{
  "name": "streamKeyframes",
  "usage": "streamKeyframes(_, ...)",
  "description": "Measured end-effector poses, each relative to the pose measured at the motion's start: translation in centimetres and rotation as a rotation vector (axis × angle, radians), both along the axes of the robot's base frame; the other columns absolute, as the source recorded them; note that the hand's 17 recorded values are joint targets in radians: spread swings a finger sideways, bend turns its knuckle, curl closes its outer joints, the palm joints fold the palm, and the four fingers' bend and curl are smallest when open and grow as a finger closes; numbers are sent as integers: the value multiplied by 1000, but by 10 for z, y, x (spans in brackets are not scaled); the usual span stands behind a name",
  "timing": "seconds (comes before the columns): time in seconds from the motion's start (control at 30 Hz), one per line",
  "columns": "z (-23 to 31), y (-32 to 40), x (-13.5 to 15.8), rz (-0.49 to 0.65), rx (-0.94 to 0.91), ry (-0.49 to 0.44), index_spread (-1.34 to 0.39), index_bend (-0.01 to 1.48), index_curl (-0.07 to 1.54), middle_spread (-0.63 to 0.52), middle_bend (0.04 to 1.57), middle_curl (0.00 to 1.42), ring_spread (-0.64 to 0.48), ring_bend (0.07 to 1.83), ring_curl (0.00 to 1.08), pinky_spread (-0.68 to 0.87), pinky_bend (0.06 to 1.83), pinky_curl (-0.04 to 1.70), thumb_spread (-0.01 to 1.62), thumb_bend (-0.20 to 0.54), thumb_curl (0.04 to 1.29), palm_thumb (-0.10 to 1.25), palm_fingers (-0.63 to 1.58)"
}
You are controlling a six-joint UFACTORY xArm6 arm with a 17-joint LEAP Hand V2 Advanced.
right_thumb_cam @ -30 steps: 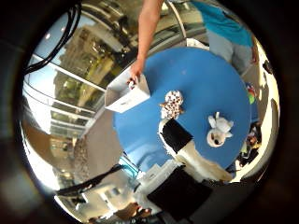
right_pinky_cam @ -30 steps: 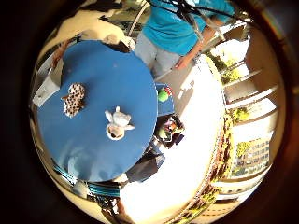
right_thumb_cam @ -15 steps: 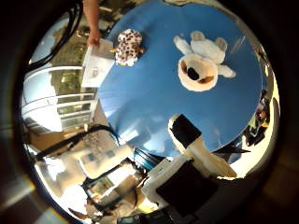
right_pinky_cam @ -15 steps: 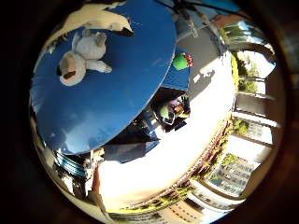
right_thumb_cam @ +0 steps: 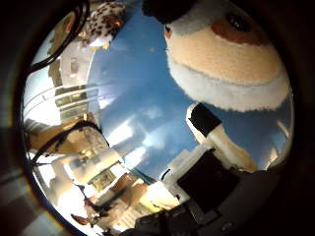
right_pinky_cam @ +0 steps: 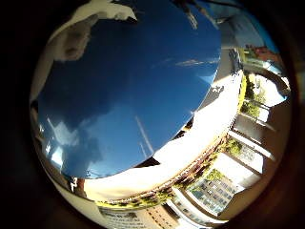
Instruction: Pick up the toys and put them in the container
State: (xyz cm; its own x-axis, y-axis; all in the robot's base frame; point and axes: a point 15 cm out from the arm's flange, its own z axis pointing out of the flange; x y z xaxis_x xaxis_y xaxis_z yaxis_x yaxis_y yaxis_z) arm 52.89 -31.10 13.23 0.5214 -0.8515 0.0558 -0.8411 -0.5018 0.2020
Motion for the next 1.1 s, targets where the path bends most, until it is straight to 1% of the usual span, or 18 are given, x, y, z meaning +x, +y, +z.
streamKeyframes(0.03,3,-3,6,4,-9,-25,-307,199,335,-89,377,382,172,629,346,386,606,203,1050,-9,382,753,816)
streamKeyframes(0.07,6,-5,11,9,-17,-46,-315,168,327,-98,420,398,170,667,353,386,614,201,1045,-10,387,764,870)
streamKeyframes(0.1,10,-9,12,5,-23,-63,-338,134,320,-104,517,442,163,789,402,381,612,204,1042,-8,399,786,953)
streamKeyframes(0.17,15,-12,12,-5,-20,-76,-394,113,313,-127,690,533,119,1007,506,373,631,220,1032,-9,422,825,996)
streamKeyframes(0.2,19,-13,12,-11,-17,-84,-410,105,307,-133,737,558,109,1057,530,374,645,226,1027,-7,429,840,1002)
streamKeyframes(0.27,25,-17,8,-34,-4,-101,-483,159,297,-154,867,635,61,1163,595,372,815,274,1017,-4,458,887,1095)
streamKeyframes(0.33,33,-20,2,-74,30,-124,-556,195,301,-170,981,706,24,1226,647,359,1015,346,1021,10,493,951,1159)
streamKeyframes(0.37,39,-20,-1,-90,47,-138,-572,207,305,-171,999,720,17,1237,657,351,1059,363,1021,13,502,966,1162)
streamKeyframes(0.43,57,-17,-13,-103,74,-139,-645,250,320,-178,1061,770,-12,1274,690,325,1214,433,1030,21,539,1004,1137)
streamKeyframes(0.53,81,-5,-40,-110,112,-79,-763,333,362,-186,1129,839,-50,1320,728,265,1389,534,1035,13,594,1034,1071)
streamKeyframes(0.63,117,13,-73,-112,152,-11,-852,397,409,-190,1164,887,-71,1355,758,222,1465,601,1042,0,634,1044,1019)
streamKeyframes(0.7,150,26,-95,-115,171,16,-892,424,437,-195,1180,908,-79,1376,771,205,1488,628,1045,-4,653,1049,991)
streamKeyframes(0.8,207,45,-119,-107,168,-5,-965,467,496,-199,1209,945,-91,1407,792,174,1535,675,1050,-11,684,1042,944)
streamKeyframes(0.9,253,70,-131,-78,160,-53,-1029,496,563,-198,1241,974,-99,1436,807,151,1566,714,1053,-15,711,1030,907)
streamKeyframes(1.0,285,104,-139,-33,169,-81,-1074,512,625,-196,1265,993,-108,1461,818,141,1584,742,1060,-13,732,1022,875)
streamKeyframes(1.1,304,140,-142,19,182,-91,-1115,521,692,-194,1288,1008,-114,1482,827,136,1599,767,1061,-13,751,1013,843)
